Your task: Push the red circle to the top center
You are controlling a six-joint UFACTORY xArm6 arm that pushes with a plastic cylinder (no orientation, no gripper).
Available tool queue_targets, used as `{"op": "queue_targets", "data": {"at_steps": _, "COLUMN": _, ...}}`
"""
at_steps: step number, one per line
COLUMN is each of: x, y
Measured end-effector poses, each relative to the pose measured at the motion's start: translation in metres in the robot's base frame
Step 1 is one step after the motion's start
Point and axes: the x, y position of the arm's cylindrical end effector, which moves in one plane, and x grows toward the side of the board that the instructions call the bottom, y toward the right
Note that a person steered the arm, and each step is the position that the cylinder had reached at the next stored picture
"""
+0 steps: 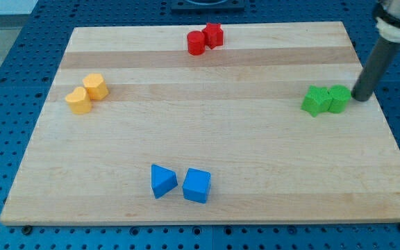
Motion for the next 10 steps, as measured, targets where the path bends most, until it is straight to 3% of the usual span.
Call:
{"op": "queue_targets", "data": {"at_steps": 2, "x": 0.001, "y": -0.059}}
{"op": "queue_targets", "data": {"at_steps": 7, "x": 0.030, "y": -0.057}}
{"op": "queue_targets", "data": {"at_steps": 10, "x": 0.028, "y": -0.149}}
